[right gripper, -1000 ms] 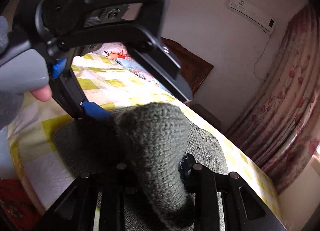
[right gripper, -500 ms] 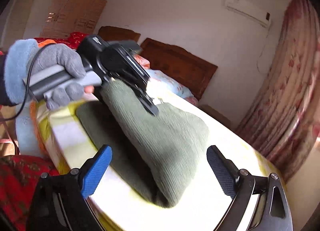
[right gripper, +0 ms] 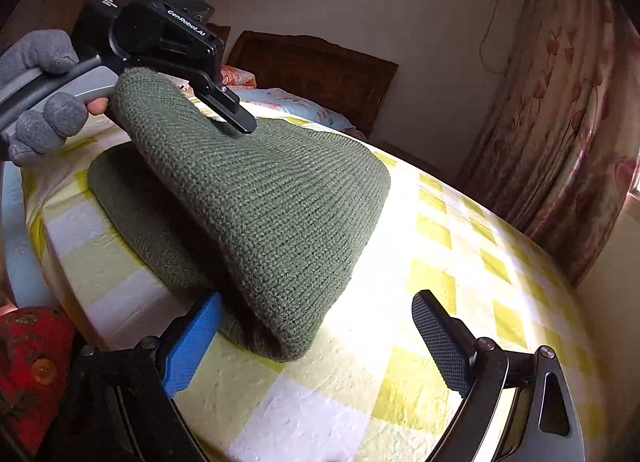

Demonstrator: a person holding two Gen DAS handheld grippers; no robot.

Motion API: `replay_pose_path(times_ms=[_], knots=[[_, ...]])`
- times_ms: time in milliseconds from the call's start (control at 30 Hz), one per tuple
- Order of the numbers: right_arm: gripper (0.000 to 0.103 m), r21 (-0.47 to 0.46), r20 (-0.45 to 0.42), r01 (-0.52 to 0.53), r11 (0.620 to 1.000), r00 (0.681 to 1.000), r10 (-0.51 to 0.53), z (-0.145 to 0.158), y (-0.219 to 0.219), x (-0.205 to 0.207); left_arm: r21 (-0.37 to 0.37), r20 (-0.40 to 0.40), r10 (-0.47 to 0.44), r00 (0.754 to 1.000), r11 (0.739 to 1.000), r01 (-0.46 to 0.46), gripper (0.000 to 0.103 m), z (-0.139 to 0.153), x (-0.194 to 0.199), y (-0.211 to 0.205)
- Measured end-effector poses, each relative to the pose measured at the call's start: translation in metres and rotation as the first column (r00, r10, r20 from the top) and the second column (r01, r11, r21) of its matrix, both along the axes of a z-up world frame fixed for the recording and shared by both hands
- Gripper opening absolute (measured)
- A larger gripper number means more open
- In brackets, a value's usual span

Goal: Fold small clothes

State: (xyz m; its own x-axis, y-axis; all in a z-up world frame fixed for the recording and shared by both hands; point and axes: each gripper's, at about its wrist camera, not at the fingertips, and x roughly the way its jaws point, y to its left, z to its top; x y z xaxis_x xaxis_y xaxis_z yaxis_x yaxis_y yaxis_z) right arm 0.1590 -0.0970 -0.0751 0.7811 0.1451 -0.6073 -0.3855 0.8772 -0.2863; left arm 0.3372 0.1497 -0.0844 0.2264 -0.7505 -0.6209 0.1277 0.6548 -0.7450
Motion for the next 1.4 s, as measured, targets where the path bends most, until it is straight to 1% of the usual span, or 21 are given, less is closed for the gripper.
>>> replay_pose_path(times_ms=[100, 167, 200, 233, 300, 367, 433, 500, 600, 667, 733, 867, 967, 1033, 1067, 1133, 1167, 1267, 1333, 1367, 1400], knots=[[0.103, 0.005, 0.017, 0.022, 1.0, 1.0, -0.022, 0.0, -0.004, 0.006, 0.047, 0.034, -0.032, 0.999, 0.998, 0.03, 0.059, -0.004, 0.001, -0.018], [0.103, 0.004, 0.021, 0.047, 0.999, 0.999, -0.047, 0.001, -0.005, 0.012, 0.066, 0.073, -0.016, 0.997, 0.998, 0.011, 0.047, 0.0, -0.002, -0.019], [0.103, -0.003, 0.015, 0.056, 0.998, 0.998, -0.056, 0.0, -0.003, 0.013, 0.058, 0.094, -0.003, 0.996, 0.998, -0.002, 0.031, 0.005, -0.003, -0.017], [0.103, -0.017, 0.006, 0.065, 0.998, 0.998, -0.065, -0.002, -0.002, 0.017, 0.027, 0.121, 0.003, 0.993, 1.0, -0.006, 0.027, 0.014, -0.004, -0.011], [0.103, -0.027, -0.007, 0.072, 0.997, 0.997, -0.073, -0.006, -0.002, 0.019, -0.026, 0.192, 0.015, 0.981, 1.0, -0.011, 0.025, 0.041, -0.009, 0.002], [0.103, -0.028, -0.002, 0.072, 0.997, 0.997, -0.072, -0.004, -0.003, 0.02, -0.024, 0.272, 0.005, 0.962, 1.0, 0.002, 0.025, 0.073, -0.016, 0.014], [0.103, -0.025, 0.018, 0.065, 0.998, 0.998, -0.064, 0.0, 0.0, 0.023, 0.011, 0.311, -0.005, 0.95, 1.0, 0.001, 0.025, 0.086, -0.022, 0.026], [0.103, -0.03, 0.021, 0.063, 0.998, 0.998, -0.062, 0.0, 0.004, 0.023, 0.054, 0.265, -0.001, 0.964, 0.998, -0.014, 0.026, 0.069, -0.022, 0.041], [0.103, -0.033, -0.02, 0.076, 0.997, 0.997, -0.077, -0.016, 0.003, 0.038, 0.024, 0.15, 0.064, 0.987, 0.997, -0.069, 0.026, 0.012, -0.018, 0.061], [0.103, 0.006, -0.049, 0.083, 0.997, 0.995, -0.082, -0.014, -0.006, 0.038, -0.058, 0.146, 0.088, 0.985, 0.995, -0.08, 0.026, -0.011, -0.022, 0.071], [0.103, -0.005, -0.051, 0.077, 0.997, 0.996, -0.077, -0.013, -0.007, 0.039, -0.092, 0.174, 0.092, 0.98, 0.993, -0.077, 0.026, -0.013, -0.026, 0.074], [0.103, -0.007, -0.051, 0.076, 0.997, 0.996, -0.076, -0.01, -0.002, 0.032, 0.01, 0.23, 0.052, 0.972, 0.998, -0.056, 0.034, 0.0, -0.026, 0.069], [0.103, 0.029, -0.091, 0.07, 0.997, 0.994, -0.067, -0.007, -0.001, 0.028, 0.026, 0.25, 0.072, 0.965, 0.996, -0.081, 0.037, 0.007, -0.034, 0.076], [0.103, 0.08, -0.137, 0.009, 0.997, 0.991, 0.002, 0.0, -0.009, 0.027, 0.083, 0.302, 0.126, 0.945, 0.984, -0.158, 0.037, 0.023, -0.048, 0.087], [0.103, 0.109, -0.142, -0.033, 0.993, 0.989, 0.049, 0.006, -0.013, 0.021, 0.133, 0.366, 0.147, 0.919, 0.969, -0.208, 0.038, 0.037, -0.064, 0.093], [0.103, 0.168, -0.124, -0.118, 0.979, 0.982, 0.14, 0.017, -0.024, 0.006, 0.266, 0.523, 0.123, 0.844, 0.917, -0.298, 0.039, 0.069, -0.105, 0.097], [0.103, 0.197, -0.106, -0.138, 0.971, 0.981, 0.161, 0.024, -0.028, 0.0, 0.297, 0.574, 0.08, 0.815, 0.907, -0.299, 0.04, 0.082, -0.122, 0.09], [0.103, 0.281, -0.042, -0.177, 0.943, 0.98, 0.196, 0.046, -0.033, -0.006, 0.309, 0.648, -0.041, 0.761, 0.927, -0.213, 0.048, 0.108, -0.158, 0.058], [0.103, 0.297, -0.006, -0.195, 0.935, 0.979, 0.206, 0.056, -0.023, -0.002, 0.352, 0.683, -0.121, 0.72, 0.919, -0.18, 0.048, 0.115, -0.168, 0.024], [0.103, 0.293, 0.005, -0.198, 0.935, 0.979, 0.206, 0.058, -0.016, 0.001, 0.37, 0.682, -0.149, 0.716, 0.915, -0.162, 0.048, 0.116, -0.168, 0.013], [0.103, 0.281, 0.013, -0.201, 0.938, 0.979, 0.206, 0.059, -0.008, 0.005, 0.382, 0.667, -0.168, 0.726, 0.913, -0.14, 0.048, 0.111, -0.164, 0.002]])
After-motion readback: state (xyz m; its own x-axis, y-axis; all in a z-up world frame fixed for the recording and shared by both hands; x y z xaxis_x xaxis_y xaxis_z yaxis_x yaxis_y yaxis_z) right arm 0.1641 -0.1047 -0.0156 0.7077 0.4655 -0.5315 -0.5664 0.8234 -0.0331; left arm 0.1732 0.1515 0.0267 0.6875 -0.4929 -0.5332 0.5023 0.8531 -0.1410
